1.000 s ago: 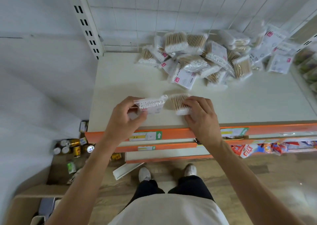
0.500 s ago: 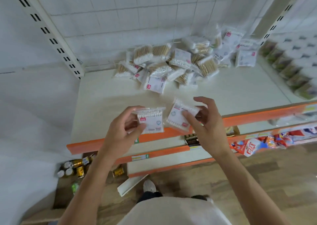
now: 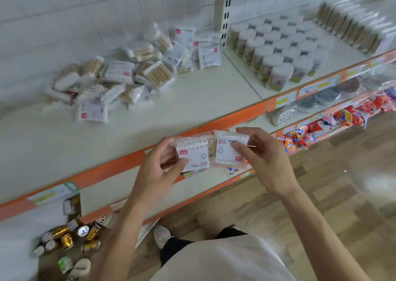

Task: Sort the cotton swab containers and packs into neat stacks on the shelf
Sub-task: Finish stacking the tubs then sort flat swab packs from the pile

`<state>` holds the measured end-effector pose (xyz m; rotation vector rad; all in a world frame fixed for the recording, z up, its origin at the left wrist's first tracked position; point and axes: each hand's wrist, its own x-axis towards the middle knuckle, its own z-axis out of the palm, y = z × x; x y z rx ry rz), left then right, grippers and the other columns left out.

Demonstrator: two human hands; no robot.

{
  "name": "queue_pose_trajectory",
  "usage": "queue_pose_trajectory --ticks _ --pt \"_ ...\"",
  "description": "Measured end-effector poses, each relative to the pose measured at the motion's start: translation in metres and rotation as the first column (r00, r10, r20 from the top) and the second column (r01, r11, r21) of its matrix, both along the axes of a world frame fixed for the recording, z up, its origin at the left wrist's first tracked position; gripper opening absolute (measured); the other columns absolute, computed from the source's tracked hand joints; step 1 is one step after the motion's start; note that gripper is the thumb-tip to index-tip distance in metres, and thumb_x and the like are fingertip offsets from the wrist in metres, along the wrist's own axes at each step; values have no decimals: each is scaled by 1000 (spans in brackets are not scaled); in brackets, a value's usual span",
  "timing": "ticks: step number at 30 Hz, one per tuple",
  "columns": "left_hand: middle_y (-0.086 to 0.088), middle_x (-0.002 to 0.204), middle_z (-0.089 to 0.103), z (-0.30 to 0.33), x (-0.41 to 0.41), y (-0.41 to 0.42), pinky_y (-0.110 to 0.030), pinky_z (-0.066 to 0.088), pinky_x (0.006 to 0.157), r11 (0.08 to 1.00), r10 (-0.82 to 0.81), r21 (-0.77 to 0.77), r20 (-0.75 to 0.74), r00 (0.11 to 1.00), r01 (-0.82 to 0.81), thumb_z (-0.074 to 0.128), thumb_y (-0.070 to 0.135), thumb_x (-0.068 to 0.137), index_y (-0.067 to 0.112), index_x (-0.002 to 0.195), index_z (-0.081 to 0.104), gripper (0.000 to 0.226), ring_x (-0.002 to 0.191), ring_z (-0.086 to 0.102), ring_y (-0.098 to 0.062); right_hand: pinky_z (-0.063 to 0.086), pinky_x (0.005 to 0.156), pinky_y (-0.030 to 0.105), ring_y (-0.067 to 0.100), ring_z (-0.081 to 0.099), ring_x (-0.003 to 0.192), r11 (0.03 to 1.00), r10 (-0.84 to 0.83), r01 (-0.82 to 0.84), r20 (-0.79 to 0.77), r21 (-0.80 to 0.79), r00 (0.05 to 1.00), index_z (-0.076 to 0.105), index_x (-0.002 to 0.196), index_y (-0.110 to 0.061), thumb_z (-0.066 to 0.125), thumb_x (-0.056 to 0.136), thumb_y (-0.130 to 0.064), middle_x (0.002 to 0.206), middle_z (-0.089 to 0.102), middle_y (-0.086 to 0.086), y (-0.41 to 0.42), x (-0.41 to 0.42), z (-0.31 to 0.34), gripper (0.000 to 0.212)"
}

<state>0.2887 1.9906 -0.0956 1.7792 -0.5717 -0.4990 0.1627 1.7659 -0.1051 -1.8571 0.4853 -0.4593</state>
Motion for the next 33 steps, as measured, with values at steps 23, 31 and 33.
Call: queue_pose_trajectory --ticks 23,31,33 --pt "13 104 75 -21 -95 -332 -18 53 84 936 -348 -72 -15 937 346 72 3 87 46 105 64 47 103 71 -9 59 80 43 19 70 87 924 -383 380 -82 -51 920 67 111 -38 73 92 -25 96 73 0 -249 -162 -2 24" --pt "15 104 74 0 -71 -476 -12 50 81 912 -354 -219 12 935 348 73 -2 86 24 109 63 37 100 70 -2 58 83 46 18 70 88 912 -399 385 -88 -145 913 68 112 -29 74 91 -23 100 74 -6 -401 -133 38 23" --pt "17 104 73 11 -66 -504 -12 50 81 899 -368 -245 25 929 363 73 0 87 26 109 61 36 100 70 -1 59 82 48 20 71 88 909 -400 388 -58 -153 914 68 113 -30 74 92 -24 99 74 -4 -431 -128 46 22"
